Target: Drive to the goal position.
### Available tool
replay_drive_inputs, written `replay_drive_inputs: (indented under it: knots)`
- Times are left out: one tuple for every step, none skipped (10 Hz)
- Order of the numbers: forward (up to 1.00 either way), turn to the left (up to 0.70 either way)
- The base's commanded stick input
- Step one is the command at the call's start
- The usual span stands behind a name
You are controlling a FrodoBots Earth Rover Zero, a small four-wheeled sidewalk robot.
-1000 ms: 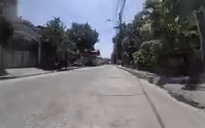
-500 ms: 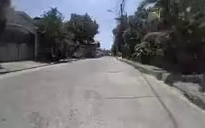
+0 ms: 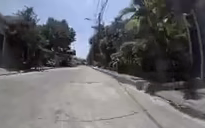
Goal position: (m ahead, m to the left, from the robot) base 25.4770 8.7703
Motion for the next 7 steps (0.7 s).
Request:
replay_drive_inputs:
  knots:
    - [1.0, 0.1]
    - [1.0, 0.17]
    - [1.0, 0.24]
    - [1.0, 0.31]
    - [1.0, 0.38]
    - [1.0, 0.41]
    - [1.0, 0.41]
